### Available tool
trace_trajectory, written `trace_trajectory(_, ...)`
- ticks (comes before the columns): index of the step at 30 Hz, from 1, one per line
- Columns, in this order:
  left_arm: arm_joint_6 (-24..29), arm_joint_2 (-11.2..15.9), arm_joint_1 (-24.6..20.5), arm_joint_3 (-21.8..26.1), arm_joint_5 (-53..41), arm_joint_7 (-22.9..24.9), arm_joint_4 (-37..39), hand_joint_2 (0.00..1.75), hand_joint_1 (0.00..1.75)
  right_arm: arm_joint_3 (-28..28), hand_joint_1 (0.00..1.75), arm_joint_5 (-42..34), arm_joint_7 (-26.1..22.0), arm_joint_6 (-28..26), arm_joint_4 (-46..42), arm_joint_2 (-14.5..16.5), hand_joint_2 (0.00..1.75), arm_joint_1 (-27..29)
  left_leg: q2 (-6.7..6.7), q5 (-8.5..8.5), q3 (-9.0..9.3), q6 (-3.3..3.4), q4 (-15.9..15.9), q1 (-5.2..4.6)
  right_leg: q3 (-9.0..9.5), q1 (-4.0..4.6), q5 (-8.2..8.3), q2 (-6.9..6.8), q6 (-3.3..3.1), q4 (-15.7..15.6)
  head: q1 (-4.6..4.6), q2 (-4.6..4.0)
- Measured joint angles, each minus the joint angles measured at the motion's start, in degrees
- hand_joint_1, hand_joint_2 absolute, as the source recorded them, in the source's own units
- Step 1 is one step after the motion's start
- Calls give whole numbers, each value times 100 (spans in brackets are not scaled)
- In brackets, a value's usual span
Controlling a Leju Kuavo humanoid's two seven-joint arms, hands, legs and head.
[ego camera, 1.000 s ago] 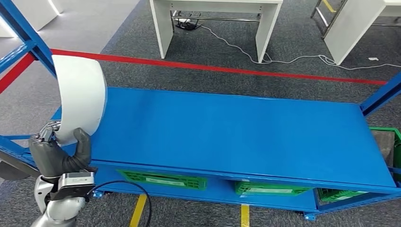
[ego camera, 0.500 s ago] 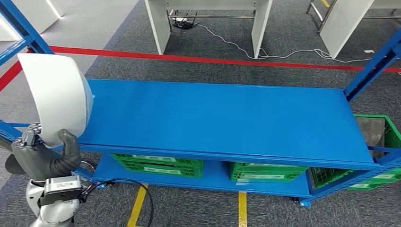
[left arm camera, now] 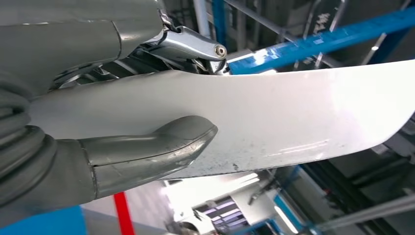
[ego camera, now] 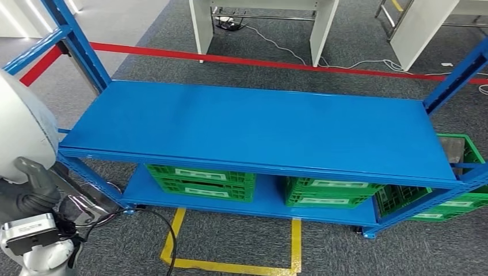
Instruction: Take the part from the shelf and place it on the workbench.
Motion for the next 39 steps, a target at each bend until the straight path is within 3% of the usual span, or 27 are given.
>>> trace_trajectory(1, 0, -13, 13, 36, 4, 0, -4, 175, 175, 0, 0, 3, 2, -3, 0, 0, 0, -1, 1, 70, -100, 0, 12, -8, -6, 0, -32, 0, 5, 254, -2, 0)
trace_trajectory(2, 0, -24, 24, 66, 8, -1, -8, 175, 175, 0, 0, 5, 3, -5, 0, 0, 0, -2, 1, 137, -202, -7, 30, -14, 72, 1, 70, 0, 4, 331, -1, 0)
trace_trajectory(3, 1, -35, 31, 90, 10, -1, -11, 175, 175, 0, 0, 6, 7, -7, 0, 0, 0, -4, 1, 198, -297, -17, 48, -18, 248, 1, 246, 0, -4, 210, -1, 0)
trace_trajectory(4, 1, -43, 34, 109, 10, -2, -14, 175, 175, 0, 0, 7, 14, -10, 0, 0, 0, -9, 1, 254, -381, -31, 67, -21, 514, 1, 401, 0, -19, -88, 0, 0)
trace_trajectory(5, 2, -53, 36, 129, 7, -2, -18, 175, 175, 0, 0, 8, 25, -14, 0, 0, 0, -22, 0, 308, -449, -51, 89, -31, 856, 9, 443, -2, -38, -529, 1, 0)
trace_trajectory(6, 4, -62, 36, 147, 4, -2, -25, 175, 175, 0, 0, 8, 37, -19, 0, 0, 0, -39, 5, 364, -499, -75, 108, -40, 1164, 14, 401, -1, -59, -976, -2, 0)
trace_trajectory(8, 7, -75, 36, 176, -6, -3, -39, 175, 175, 0, 0, 10, 63, -22, 0, 0, 0, -66, 16, 490, -546, -125, 119, -48, 1458, 36, 261, 9, -93, -1512, -6, 0)
trace_trajectory(10, 8, -80, 40, 193, -9, -4, -42, 175, 175, 0, 0, 11, 75, -19, 1, 1, 0, -61, 12, 564, -571, -185, 116, -30, 1378, 38, 314, 2, -153, -1551, -2, 0)
trace_trajectory(11, 8, -81, 46, 200, -7, -4, -42, 175, 175, -1, 0, 10, 77, -17, 1, 1, 0, -56, 3, 460, -599, -222, 176, -18, 1331, 32, 367, -11, -200, -1549, -5, 0)
trace_trajectory(13, 8, -78, 55, 211, 13, -3, -41, 175, 175, -3, 0, 10, 73, -13, 1, 2, 0, -58, -14, -70, -709, -292, 616, 9, 1197, 16, 507, -37, -275, -1554, -27, 0)
trace_trajectory(15, 8, -73, 62, 213, 35, 3, -40, 175, 175, -4, 0, 13, 72, -9, 0, 2, 0, -61, -17, -637, -825, -344, 1368, 30, 1036, 17, 655, -48, -296, -1544, -43, 0)
trace_trajectory(16, 8, -72, 68, 213, 40, 10, -39, 175, 175, -4, 0, 13, 73, -6, 0, 2, 0, -59, -18, -728, -830, -360, 1659, 41, 950, 16, 730, -53, -291, -1532, -43, 0)
trace_trajectory(17, 8, -70, 72, 213, 42, 19, -38, 175, 175, -4, 0, 14, 73, -4, 0, 2, 0, -57, -18, -678, -765, -371, 1793, 52, 854, 15, 804, -56, -281, -1511, -42, 0)
trace_trajectory(18, 8, -69, 74, 213, 44, 27, -37, 175, 175, -4, 0, 14, 73, -1, 0, 3, 0, -56, -18, -531, -607, -375, 1712, 65, 753, 12, 870, -56, -265, -1480, -42, 0)
trace_trajectory(20, 8, -68, 73, 213, 43, 33, -37, 175, 175, -4, 0, 14, 73, 1, 0, 6, 0, -57, -28, -310, -55, -369, 1014, 85, 556, 9, 971, -50, -216, -1403, -45, 0)
trace_trajectory(22, 8, -68, 70, 213, 40, 39, -37, 175, 175, -4, 0, 14, 73, 2, 0, 10, 0, -62, -54, -390, 410, -328, 267, 74, 436, 18, 1056, -39, -147, -1339, -40, 0)
trace_trajectory(23, 8, -68, 71, 213, 38, 49, -37, 175, 175, -4, 0, 14, 73, 2, 0, 11, 0, -65, -65, -461, 484, -296, 98, 58, 398, 20, 1107, -37, -110, -1330, -36, 0)
trace_trajectory(25, 8, -60, 76, 212, 35, 79, -36, 175, 175, -4, 0, 13, 73, 3, 1, 13, 0, -58, -59, -425, 423, -199, 32, 40, 342, 4, 1201, -35, -31, -1336, -34, 0)
trace_trajectory(26, 8, -55, 77, 211, 34, 93, -34, 175, 175, -4, 0, 12, 75, 3, 1, 13, 0, -50, -47, -366, 362, -143, 30, 38, 298, -9, 1153, -31, -1, -1312, -33, 0)
trace_trajectory(27, 6, -50, 77, 208, 34, 105, -33, 175, 175, -4, 0, 11, 76, 4, 2, 13, 0, -42, -35, -295, 293, -88, 18, 43, 229, -17, 991, -22, 23, -1205, -26, 0)
trace_trajectory(30, -12, -43, 83, 200, 32, 134, -26, 175, 175, -4, 0, 10, 78, 8, 3, 13, 0, -35, -15, -68, 17, -4, 19, 25, -76, -22, 131, -5, 47, -245, -5, 0)
trace_trajectory(31, -19, -40, 87, 200, 32, 145, -21, 175, 175, -4, 0, 9, 78, 10, 3, 14, 0, -36, -13, 10, -88, 0, 26, 13, -120, -22, -9, -4, 48, 95, -7, 0)
trace_trajectory(32, -23, -37, 93, 200, 30, 159, -16, 175, 175, -4, 0, 7, 77, 11, 4, 14, 0, -37, -11, 87, -196, -1, 33, 1, -83, -22, 5, -4, 44, 291, -8, 0)
trace_trajectory(33, -26, -33, 98, 200, 27, 176, -11, 175, 175, -4, 0, 5, 77, 11, 4, 15, 0, -39, -10, 159, -297, -6, 44, -10, 44, -21, 133, -4, 33, 304, -8, 0)
trace_trajectory(35, -26, -25, 106, 200, 14, 202, -7, 175, 175, -4, 0, 2, 77, 10, 4, 15, 0, -47, -9, 294, -463, -27, 65, -27, 580, -5, 407, -3, -24, -221, -10, 0)
trace_trajectory(37, -23, -14, 107, 199, 2, 211, -6, 175, 175, -4, 0, -2, 74, 5, 2, 15, 0, -70, -3, 414, -572, -70, 86, -46, 1242, 30, 362, -6, -89, -1103, -14, 0)
trace_trajectory(39, -21, -2, 108, 197, -2, 218, -6, 175, 175, -4, 0, -3, 71, -1, 0, 15, 0, -86, 14, 542, -640, -128, 84, -47, 1511, 63, 236, -1, -127, -1590, -17, 0)
